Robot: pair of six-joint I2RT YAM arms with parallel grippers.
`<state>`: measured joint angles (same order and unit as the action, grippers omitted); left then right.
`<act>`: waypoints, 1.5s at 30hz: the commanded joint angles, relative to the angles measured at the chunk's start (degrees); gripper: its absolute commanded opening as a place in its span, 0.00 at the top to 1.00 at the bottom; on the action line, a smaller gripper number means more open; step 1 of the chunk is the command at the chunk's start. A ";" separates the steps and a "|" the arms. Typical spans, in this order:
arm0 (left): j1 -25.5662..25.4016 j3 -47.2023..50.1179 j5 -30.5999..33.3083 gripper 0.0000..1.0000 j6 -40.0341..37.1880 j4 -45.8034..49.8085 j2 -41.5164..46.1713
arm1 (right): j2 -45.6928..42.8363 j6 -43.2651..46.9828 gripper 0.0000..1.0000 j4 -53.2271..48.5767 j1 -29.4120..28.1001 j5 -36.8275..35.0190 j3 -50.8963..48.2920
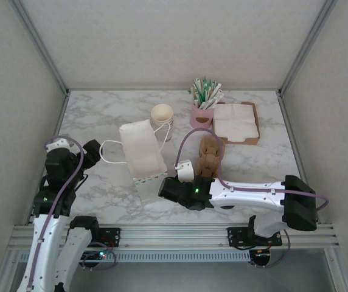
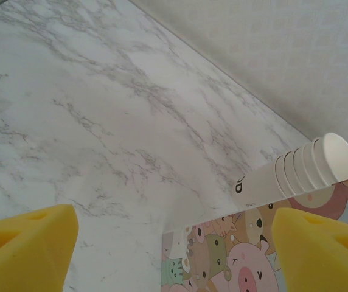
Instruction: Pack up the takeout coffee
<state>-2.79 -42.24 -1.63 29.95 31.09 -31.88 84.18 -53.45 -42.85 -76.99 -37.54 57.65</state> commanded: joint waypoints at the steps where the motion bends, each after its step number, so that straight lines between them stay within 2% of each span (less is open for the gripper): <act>1: 0.57 -0.28 0.33 0.17 -0.69 -0.12 0.08 | 5.09 -2.42 0.42 -15.95 0.52 11.83 -7.35; 6: 0.59 -0.30 0.40 0.17 -0.60 0.03 0.13 | 0.77 -2.19 0.41 -17.91 1.21 11.26 -4.12; 15: 0.51 -0.39 0.31 0.17 -0.59 0.11 0.15 | -1.14 -2.78 0.41 -24.36 1.63 9.59 1.76; 26: 0.51 -0.37 0.12 0.17 -0.69 -0.01 0.06 | -2.43 -3.44 0.36 -21.84 1.75 11.30 1.57; 45: 0.51 -0.17 0.39 0.17 -0.60 -0.06 -0.38 | -4.41 1.49 0.27 -19.69 4.32 11.61 5.79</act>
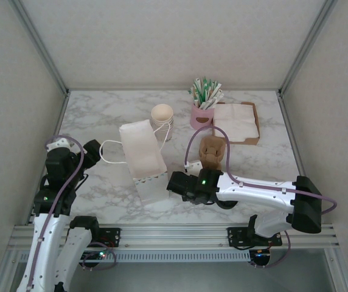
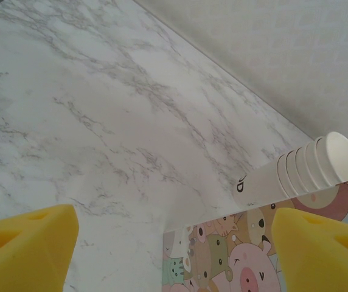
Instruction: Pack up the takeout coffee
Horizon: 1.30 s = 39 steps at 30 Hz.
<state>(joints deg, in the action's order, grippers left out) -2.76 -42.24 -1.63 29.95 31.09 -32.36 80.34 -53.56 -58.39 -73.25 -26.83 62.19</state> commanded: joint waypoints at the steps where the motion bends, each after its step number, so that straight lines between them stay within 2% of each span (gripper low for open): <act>1: 0.56 -0.24 0.39 0.17 -0.60 -0.13 0.10 | -0.57 1.69 0.27 -4.15 0.68 0.82 1.50; 39: 0.57 -0.39 0.46 0.17 -0.64 0.07 -0.40 | -4.57 1.32 0.21 1.61 3.38 3.19 -1.93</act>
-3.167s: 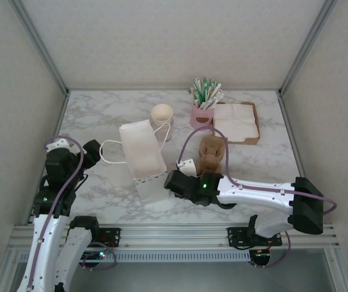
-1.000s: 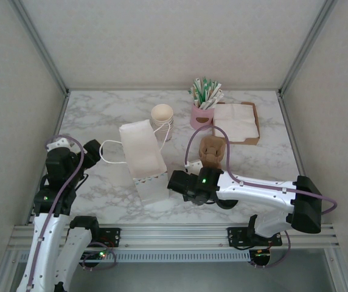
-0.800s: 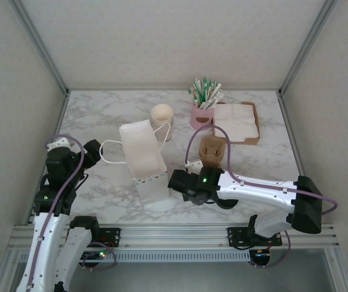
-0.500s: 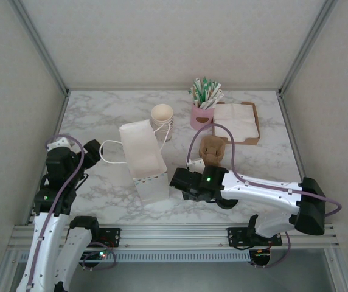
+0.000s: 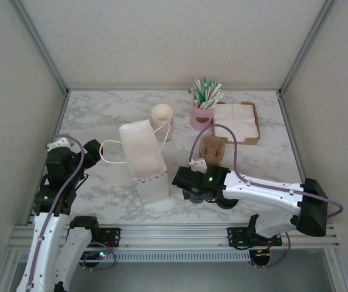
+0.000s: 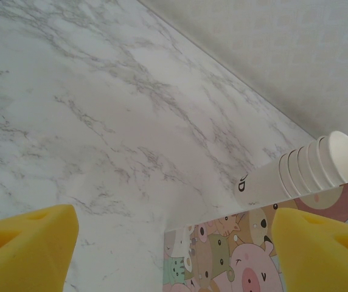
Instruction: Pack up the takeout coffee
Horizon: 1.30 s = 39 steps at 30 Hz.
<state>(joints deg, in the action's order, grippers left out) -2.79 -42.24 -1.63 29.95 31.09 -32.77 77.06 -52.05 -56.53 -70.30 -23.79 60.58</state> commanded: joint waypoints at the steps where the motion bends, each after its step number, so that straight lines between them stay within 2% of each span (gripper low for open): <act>1: 0.55 -0.39 0.45 0.17 -0.69 0.11 0.08 | -1.43 0.01 0.21 -0.46 0.47 0.15 -0.11; 12: 0.58 -0.48 0.49 0.17 -0.71 0.13 0.08 | -5.53 0.68 0.20 -3.32 0.94 0.37 1.81; 17: 0.54 -0.56 0.48 0.17 -0.69 0.23 0.08 | -8.78 0.73 0.21 -5.22 2.56 -1.99 2.67; 24: 0.51 -0.65 0.64 0.17 -0.60 0.48 0.34 | -13.30 4.70 0.25 -6.35 9.47 -4.23 4.02; 30: 0.54 -0.69 0.65 0.18 -0.77 0.47 0.75 | -15.42 9.88 0.37 -3.07 18.38 -1.23 4.02; 36: 0.58 -0.65 0.14 0.23 -1.43 0.27 0.87 | -13.05 21.77 0.52 3.41 26.14 4.53 4.18; 39: 0.59 -0.66 -0.02 0.24 -1.57 0.26 0.94 | -9.19 30.54 0.52 4.51 27.24 6.56 5.93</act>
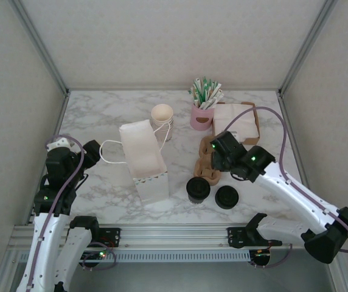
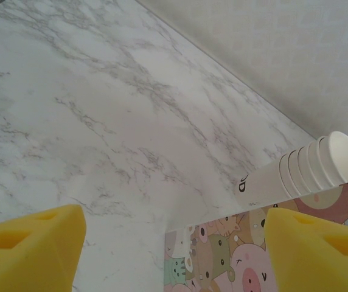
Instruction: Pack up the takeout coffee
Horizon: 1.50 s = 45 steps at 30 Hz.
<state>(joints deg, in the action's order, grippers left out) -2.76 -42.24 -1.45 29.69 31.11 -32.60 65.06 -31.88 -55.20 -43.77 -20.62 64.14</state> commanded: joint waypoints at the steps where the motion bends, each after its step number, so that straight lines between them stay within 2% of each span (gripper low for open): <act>1: 0.55 -0.65 -0.37 0.24 -1.30 0.23 0.78 | 4.65 12.48 0.52 2.87 1.45 3.40 3.44; 7: 0.54 -0.58 -0.61 0.25 -1.24 0.09 0.82 | 12.00 26.10 0.47 4.26 2.65 5.50 7.46; 10: 0.55 -0.43 -1.08 0.25 -1.04 0.00 0.85 | 12.95 27.90 0.40 6.10 3.11 4.89 8.68; 12: 0.55 -0.43 -1.18 0.25 -0.95 0.04 0.87 | 13.53 24.51 0.38 6.27 4.60 7.58 9.89; 14: 0.51 -0.56 -1.21 0.25 -0.87 0.02 0.83 | 16.10 17.48 0.41 3.31 6.22 10.06 13.23; 17: 0.49 -0.52 -1.08 0.25 -0.78 0.13 0.86 | 20.21 4.74 0.48 -1.57 6.75 6.48 15.41; 20: 0.53 -0.49 -0.84 0.24 -0.80 0.21 0.79 | 21.85 -5.69 0.47 -2.15 6.63 6.30 13.73; 24: 0.56 -0.65 -0.44 0.22 -0.73 0.44 0.35 | 20.99 -14.46 0.47 -0.89 6.38 4.47 10.46; 28: 0.49 -0.66 -0.29 0.22 -0.60 0.44 0.00 | 19.92 -18.19 0.48 2.46 6.22 4.88 7.04; 32: 0.56 -0.74 -0.23 0.21 -0.56 0.49 -0.18 | 22.82 -19.02 0.49 1.88 5.83 3.95 6.81; 45: 0.55 -0.83 0.22 0.21 -0.69 0.77 -0.36 | 29.23 -16.53 0.50 5.19 5.48 2.71 7.78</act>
<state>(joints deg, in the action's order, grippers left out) -2.79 -42.24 -1.63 29.54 31.14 -33.10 92.71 -48.95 -50.41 -37.80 -16.05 71.18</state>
